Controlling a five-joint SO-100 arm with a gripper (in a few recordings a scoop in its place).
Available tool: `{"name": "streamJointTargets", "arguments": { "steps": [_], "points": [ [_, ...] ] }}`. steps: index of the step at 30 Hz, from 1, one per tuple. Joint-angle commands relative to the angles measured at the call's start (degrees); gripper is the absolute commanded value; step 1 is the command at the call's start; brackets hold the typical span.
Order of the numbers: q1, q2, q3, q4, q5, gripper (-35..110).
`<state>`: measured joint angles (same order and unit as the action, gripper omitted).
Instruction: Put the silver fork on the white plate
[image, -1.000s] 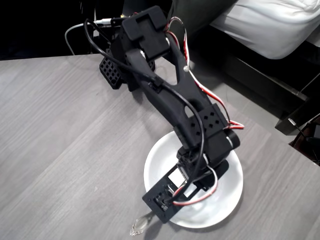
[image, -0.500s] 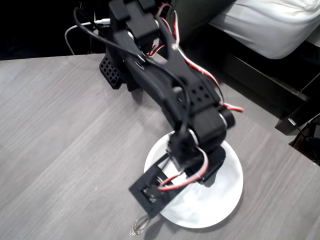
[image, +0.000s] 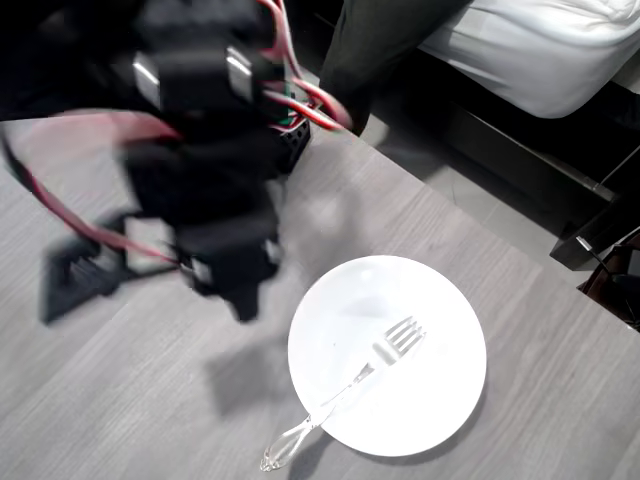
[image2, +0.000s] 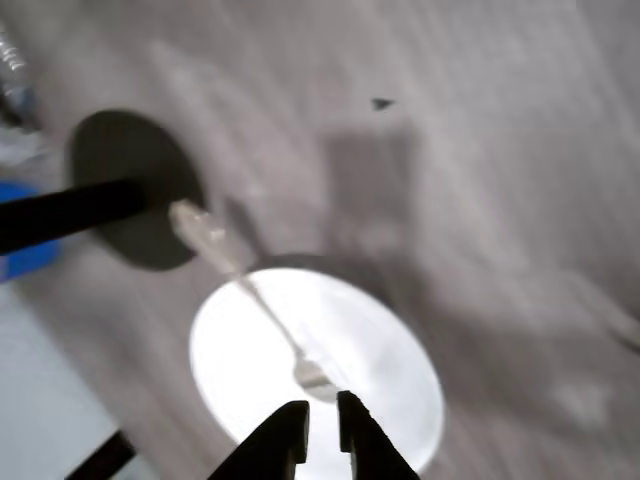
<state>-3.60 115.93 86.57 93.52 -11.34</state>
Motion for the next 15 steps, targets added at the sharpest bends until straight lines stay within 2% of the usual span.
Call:
{"name": "streamJointTargets", "arguments": {
  "steps": [1, 4, 8, 12, 15],
  "points": [
    [1.1, 24.2, 24.1, -11.1, -0.1, 0],
    [-0.1, 37.0, 39.6, -16.8, 0.8, 0],
    [0.1, 44.7, 49.2, -19.5, 4.6, 0],
    [0.5, 56.7, 60.5, -26.5, 9.4, 0],
    [-2.4, 65.0, 68.0, -28.7, 12.2, 0]
  ]
}}
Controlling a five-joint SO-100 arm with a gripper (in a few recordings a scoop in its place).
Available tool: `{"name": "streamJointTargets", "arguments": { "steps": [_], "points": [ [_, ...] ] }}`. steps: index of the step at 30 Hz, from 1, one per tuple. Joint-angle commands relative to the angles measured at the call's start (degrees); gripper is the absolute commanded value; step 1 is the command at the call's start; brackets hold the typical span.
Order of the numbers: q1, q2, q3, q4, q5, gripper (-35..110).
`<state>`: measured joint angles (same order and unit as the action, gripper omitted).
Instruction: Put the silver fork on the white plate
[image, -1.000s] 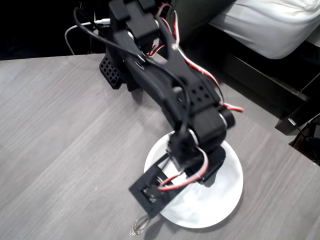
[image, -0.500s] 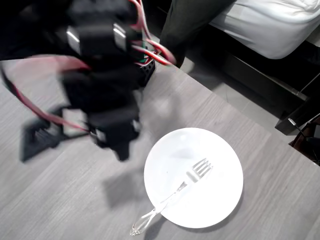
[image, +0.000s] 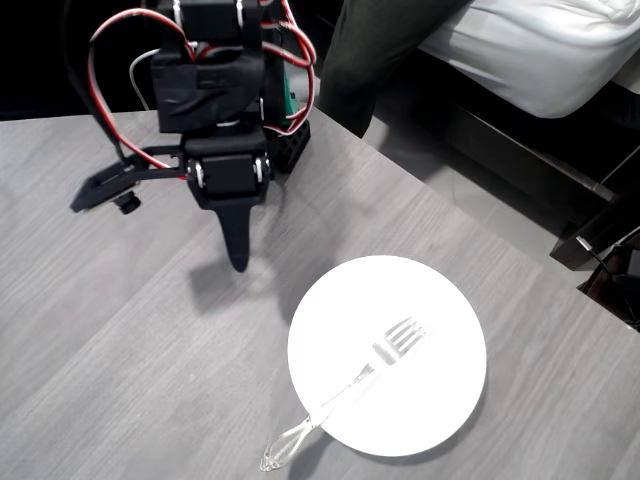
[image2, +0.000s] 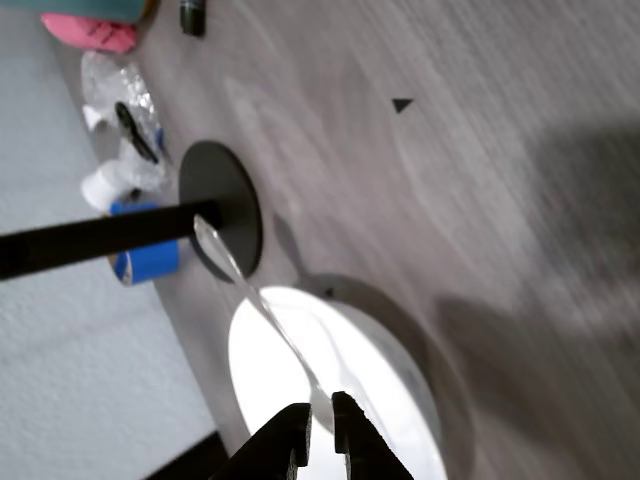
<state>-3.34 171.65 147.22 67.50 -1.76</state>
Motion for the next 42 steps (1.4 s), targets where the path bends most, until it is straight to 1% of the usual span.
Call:
{"name": "streamJointTargets", "arguments": {
  "steps": [1, 4, 11, 15, 20, 23, 42],
  "points": [
    [-3.6, 11.1, 8.9, -2.5, 3.6, 0],
    [-3.8, 17.9, 13.9, -2.4, 4.4, 0],
    [0.4, 18.0, 20.9, -2.1, 4.7, 0],
    [4.0, 17.9, 26.5, -4.0, 4.7, 0],
    [4.7, 17.9, 26.5, -1.9, 4.6, 0],
    [4.6, 17.9, 26.5, 2.0, 4.2, 0],
    [4.0, 17.9, 26.5, 2.0, 4.1, 0]
  ]
}}
